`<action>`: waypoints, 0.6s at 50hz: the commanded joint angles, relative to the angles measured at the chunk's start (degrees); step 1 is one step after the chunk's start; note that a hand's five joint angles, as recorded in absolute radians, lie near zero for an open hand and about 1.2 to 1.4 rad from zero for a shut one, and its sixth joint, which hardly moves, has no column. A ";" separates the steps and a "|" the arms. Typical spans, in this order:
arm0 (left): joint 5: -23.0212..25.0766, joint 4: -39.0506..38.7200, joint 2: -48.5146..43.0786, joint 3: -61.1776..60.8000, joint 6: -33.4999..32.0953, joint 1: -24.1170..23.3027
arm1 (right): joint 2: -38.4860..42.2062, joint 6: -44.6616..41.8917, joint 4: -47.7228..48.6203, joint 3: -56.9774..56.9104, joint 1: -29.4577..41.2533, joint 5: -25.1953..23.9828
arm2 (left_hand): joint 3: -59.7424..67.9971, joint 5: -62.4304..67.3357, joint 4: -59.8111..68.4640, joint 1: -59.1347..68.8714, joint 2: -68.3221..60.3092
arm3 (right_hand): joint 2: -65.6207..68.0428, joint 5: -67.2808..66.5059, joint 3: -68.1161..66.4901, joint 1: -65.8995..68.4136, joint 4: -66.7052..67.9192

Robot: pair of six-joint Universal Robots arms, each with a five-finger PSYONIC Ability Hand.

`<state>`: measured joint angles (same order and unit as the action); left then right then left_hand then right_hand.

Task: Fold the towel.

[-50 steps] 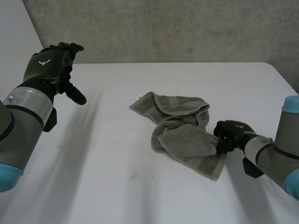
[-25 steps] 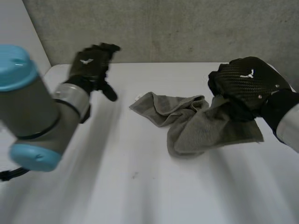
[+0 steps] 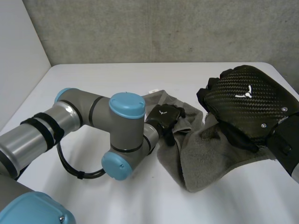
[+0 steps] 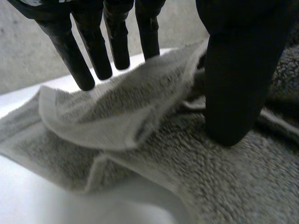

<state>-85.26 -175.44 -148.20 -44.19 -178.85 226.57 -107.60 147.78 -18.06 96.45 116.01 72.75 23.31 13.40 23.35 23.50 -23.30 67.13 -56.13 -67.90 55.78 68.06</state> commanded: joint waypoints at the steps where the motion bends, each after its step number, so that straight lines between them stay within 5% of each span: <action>1: 0.09 4.31 -0.07 0.42 0.08 0.02 | 0.38 -0.39 0.40 1.46 -0.78 -0.68 | 33.67 33.58 33.63 33.47 -33.68 | 12.87 -13.87 -12.10 24.22 11.94; 5: -1.66 4.14 1.59 1.12 -0.10 0.19 | 0.99 -0.83 1.44 1.55 -1.84 -0.59 | 56.67 56.58 56.63 56.47 -56.68 | 12.87 -13.87 -12.10 24.22 11.94; 15: -11.24 2.38 17.04 0.16 -0.36 6.16 | 5.12 -0.83 6.72 -0.30 -4.91 -0.33 | 56.69 56.60 56.65 56.50 -56.70 | 12.87 -13.87 -12.10 24.22 11.94; 23: -11.16 2.91 30.34 -10.66 -2.56 11.35 | 10.84 -0.74 6.37 -4.25 -7.82 -0.41 | 56.69 56.60 56.65 56.50 -56.70 | 12.87 -13.87 -12.10 24.22 11.94; 30: -11.25 2.91 43.44 -29.29 -13.98 14.08 | 21.08 -1.79 -1.41 -9.25 -7.90 -0.50 | 56.69 56.60 56.65 56.50 -56.70 | 12.87 -13.87 -12.10 24.22 11.94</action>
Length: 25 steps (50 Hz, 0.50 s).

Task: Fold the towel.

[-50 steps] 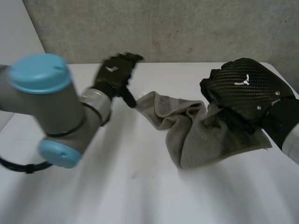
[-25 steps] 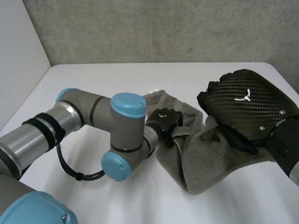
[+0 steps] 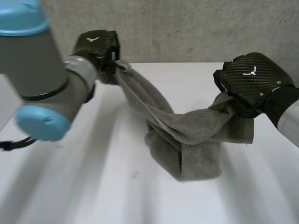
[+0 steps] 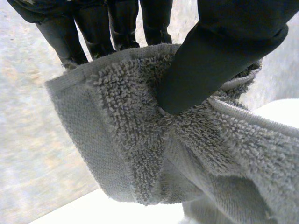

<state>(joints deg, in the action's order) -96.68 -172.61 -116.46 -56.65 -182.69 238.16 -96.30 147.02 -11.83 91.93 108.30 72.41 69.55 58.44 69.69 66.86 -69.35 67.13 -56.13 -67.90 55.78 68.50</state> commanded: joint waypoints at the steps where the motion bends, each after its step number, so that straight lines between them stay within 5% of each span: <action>1: 0.00 0.08 14.56 -21.27 -14.23 3.27 | 14.16 -3.12 -12.73 -6.66 -0.10 -0.16 | 10.45 11.56 10.31 13.14 -10.65 | 12.87 -13.87 -12.10 24.22 11.50; 8: -0.09 -0.27 19.60 -31.42 -24.55 5.65 | 26.30 -16.20 -26.90 -11.84 0.95 0.54 | 10.45 11.56 10.31 13.14 -10.65 | 12.87 -13.87 -12.10 24.22 11.50; 15: 0.35 -4.65 15.67 -30.13 -30.00 7.93 | 33.28 -10.70 -21.66 -24.87 3.94 5.29 | 10.45 11.56 10.31 13.14 -10.65 | 12.87 -13.87 -12.10 24.22 11.50; 20: 0.27 -10.97 10.48 -13.55 -29.39 8.55 | 34.42 -5.16 -10.76 -37.96 5.43 9.86 | 10.45 11.56 10.31 13.14 -10.65 | 12.87 -13.87 -12.10 24.22 11.50; 25: 0.18 -17.30 7.83 2.46 -27.03 8.81 | 29.61 3.97 16.07 -44.21 5.35 16.17 | 10.45 11.56 10.31 13.14 -10.65 | 12.87 -13.87 -12.10 24.22 11.50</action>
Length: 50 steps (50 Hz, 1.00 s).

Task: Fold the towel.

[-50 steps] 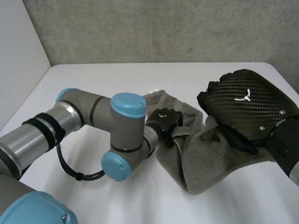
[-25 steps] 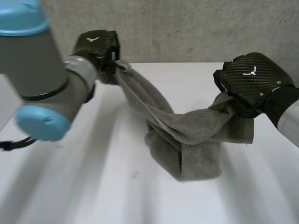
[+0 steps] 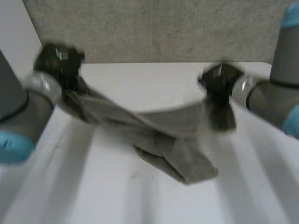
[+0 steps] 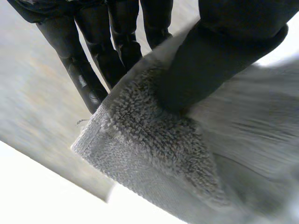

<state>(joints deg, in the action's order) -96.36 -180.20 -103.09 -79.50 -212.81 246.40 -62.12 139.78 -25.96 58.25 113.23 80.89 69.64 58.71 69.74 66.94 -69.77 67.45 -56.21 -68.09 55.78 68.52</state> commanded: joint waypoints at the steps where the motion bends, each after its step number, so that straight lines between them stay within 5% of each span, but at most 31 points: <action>1: -0.14 -12.60 -5.89 28.14 5.62 0.49 | -4.58 11.21 30.26 -10.52 0.41 7.70 | 10.36 11.29 10.26 13.06 -10.23 | 12.55 -13.79 -11.91 24.22 11.48; 6: -0.32 -20.52 -5.19 28.88 15.37 1.80 | -8.89 10.95 36.86 -7.01 -0.20 8.67 | 10.36 11.29 10.26 13.06 -10.23 | 12.55 -13.79 -11.91 24.22 11.48; 12: 0.21 -20.63 -2.30 19.34 20.84 2.77 | -10.03 10.60 27.66 1.58 -1.17 6.30 | 10.36 11.29 10.26 13.06 -10.23 | 12.55 -13.79 -11.91 24.22 11.48; 22: 3.46 -21.24 -0.09 -11.20 20.85 2.51 | -5.02 8.75 12.34 9.34 -3.28 -0.03 | 10.36 11.29 10.26 13.06 -10.23 | 12.55 -13.79 -11.91 24.22 11.48; 24: 5.39 -21.07 -0.53 -18.03 20.77 2.24 | 1.10 6.92 7.17 11.79 -4.50 -0.56 | 10.36 11.29 10.26 13.06 -10.23 | 12.55 -13.79 -11.91 24.22 11.48; 30: 5.92 -20.98 -0.88 -24.03 20.68 1.80 | 8.24 4.80 3.73 11.28 -6.79 -0.21 | 10.36 11.29 10.26 13.06 -10.23 | 12.55 -13.79 -11.91 24.22 11.48; 37: 5.92 -20.28 3.32 -25.97 17.17 1.27 | 6.15 5.94 4.16 10.92 -9.08 -0.56 | 10.36 11.29 10.26 13.06 -10.23 | 12.55 -13.79 -11.91 24.22 11.48; 39: 5.92 -20.19 4.82 -26.06 16.47 1.28 | 5.00 6.38 4.60 10.92 -9.61 -0.65 | 10.36 11.29 10.26 13.06 -10.23 | 7.40 -8.64 -6.75 19.07 6.33; 41: 5.92 -20.02 6.83 -26.23 15.85 1.19 | 3.42 7.17 6.26 11.18 -10.57 -0.39 | 10.36 11.29 10.26 13.06 -10.23 | -20.85 19.61 21.49 -9.18 -21.92; 42: 5.92 -19.40 9.11 -26.23 15.76 1.01 | 3.41 7.17 6.27 11.18 -10.58 -0.39 | 10.36 11.29 10.26 13.06 -10.23 | -21.03 19.79 21.68 -9.36 -22.10; 44: 6.01 -18.62 11.23 -26.15 15.84 0.75 | 2.02 7.87 7.67 11.97 -11.10 0.05 | 10.36 11.29 10.26 13.06 -10.23 | -56.53 55.28 57.17 -44.86 -57.59; 50: 5.92 -15.54 18.35 -24.30 16.37 -0.57 | -2.48 9.98 8.82 14.96 -10.75 0.05 | 10.36 11.29 10.26 13.06 -10.23 | -57.45 56.21 58.09 -45.78 -58.52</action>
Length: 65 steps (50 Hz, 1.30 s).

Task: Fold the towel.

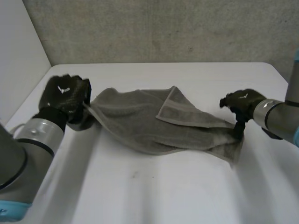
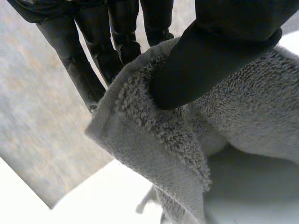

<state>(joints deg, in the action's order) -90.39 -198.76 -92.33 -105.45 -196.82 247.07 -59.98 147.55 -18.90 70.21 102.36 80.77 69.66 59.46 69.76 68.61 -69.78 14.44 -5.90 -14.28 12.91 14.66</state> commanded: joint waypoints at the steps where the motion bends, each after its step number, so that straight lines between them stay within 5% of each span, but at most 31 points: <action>1: -0.05 3.03 7.61 1.65 0.38 -1.24 | -6.27 3.26 2.29 4.31 0.21 0.09 | 10.34 10.54 10.24 11.39 -10.22 | -4.44 5.90 4.28 -2.91 -4.66; 6: -0.31 5.39 11.03 5.86 0.47 -3.52 | -10.95 7.49 3.52 8.63 1.79 -0.53 | 10.34 10.54 10.24 11.39 -10.22 | -4.44 5.90 4.28 -2.91 -4.66; 13: -0.66 8.82 11.04 10.52 1.17 -4.93 | -17.62 25.65 3.96 13.28 10.47 -4.12 | 10.34 10.54 10.24 11.39 -10.22 | -4.44 5.90 4.28 -2.91 -4.66; 21: -1.63 9.88 10.60 13.52 2.58 -5.37 | -15.88 37.11 10.53 17.50 19.44 -5.37 | 10.34 10.54 10.24 11.39 -10.22 | -4.44 5.90 4.28 -2.91 -4.66; 33: -2.24 9.88 11.47 14.05 3.72 -5.20 | -3.56 35.88 17.94 17.85 19.54 -1.76 | 10.34 10.54 10.24 11.39 -10.22 | 0.86 0.60 -1.02 2.39 0.64; 36: -2.85 9.88 11.47 14.22 3.72 -5.02 | -1.28 35.71 20.91 18.91 18.41 -1.49 | 10.34 10.54 10.24 11.39 -10.22 | 16.28 -14.82 -16.44 17.81 16.06; 53: -2.95 9.97 12.44 13.96 3.72 -1.95 | -5.67 18.74 26.11 25.33 6.36 2.55 | 10.34 10.54 10.24 11.39 -10.22 | 27.44 -25.98 -27.59 28.97 27.22; 55: -2.95 9.97 12.44 13.70 3.72 -1.33 | -5.85 18.13 25.67 25.59 4.96 2.38 | 10.34 10.54 10.24 11.39 -10.22 | 39.11 -37.65 -39.26 40.64 38.89; 56: -2.95 9.97 12.44 13.70 3.72 -1.33 | -5.94 18.04 25.59 25.76 4.26 1.77 | 10.34 10.54 10.24 11.39 -10.22 | 64.52 -63.07 -64.68 66.05 64.30; 59: -2.95 10.06 12.44 13.34 3.72 -0.80 | -6.11 17.86 25.50 25.85 3.63 0.62 | 10.34 10.54 10.24 11.39 -10.22 | 65.56 -64.10 -65.72 67.09 65.34; 65: -2.51 10.41 12.27 11.07 3.55 -0.19 | -9.89 11.98 21.98 28.14 0.12 -10.10 | 10.34 10.54 10.24 11.39 -10.22 | 65.56 -64.10 -65.72 67.09 65.34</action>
<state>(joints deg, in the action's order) -93.28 -188.65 -79.92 -92.48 -193.11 246.34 -66.76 164.13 6.00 96.70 105.20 79.30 69.67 59.47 69.77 68.61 -69.81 67.35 -55.14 -67.79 55.77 68.21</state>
